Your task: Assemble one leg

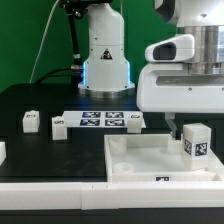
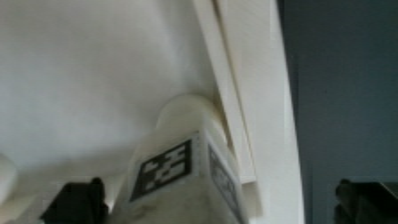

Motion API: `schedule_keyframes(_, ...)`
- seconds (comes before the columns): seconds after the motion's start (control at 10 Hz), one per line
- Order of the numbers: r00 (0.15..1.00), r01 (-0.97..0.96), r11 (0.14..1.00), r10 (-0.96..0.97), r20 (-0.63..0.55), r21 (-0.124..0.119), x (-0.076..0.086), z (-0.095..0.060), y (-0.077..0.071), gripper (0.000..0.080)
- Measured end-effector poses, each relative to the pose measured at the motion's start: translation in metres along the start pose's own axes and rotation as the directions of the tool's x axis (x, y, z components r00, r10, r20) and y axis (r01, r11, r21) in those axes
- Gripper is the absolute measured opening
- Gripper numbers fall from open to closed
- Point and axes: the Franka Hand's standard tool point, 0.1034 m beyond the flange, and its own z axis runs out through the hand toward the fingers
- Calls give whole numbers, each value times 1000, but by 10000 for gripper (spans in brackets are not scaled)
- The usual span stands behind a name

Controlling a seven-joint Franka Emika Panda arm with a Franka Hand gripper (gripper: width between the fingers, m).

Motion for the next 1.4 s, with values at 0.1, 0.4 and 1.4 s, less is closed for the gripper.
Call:
schedule_keyframes(0.1,991,133,991,-133,-1,-3,1,0,1,648)
schedule_keyframes(0.4,901,433,901,-433,15,-11,4,-2,8,648)
schedule_keyframes(1.4,887,-462,887,462,-3,2,4,0,10,289)
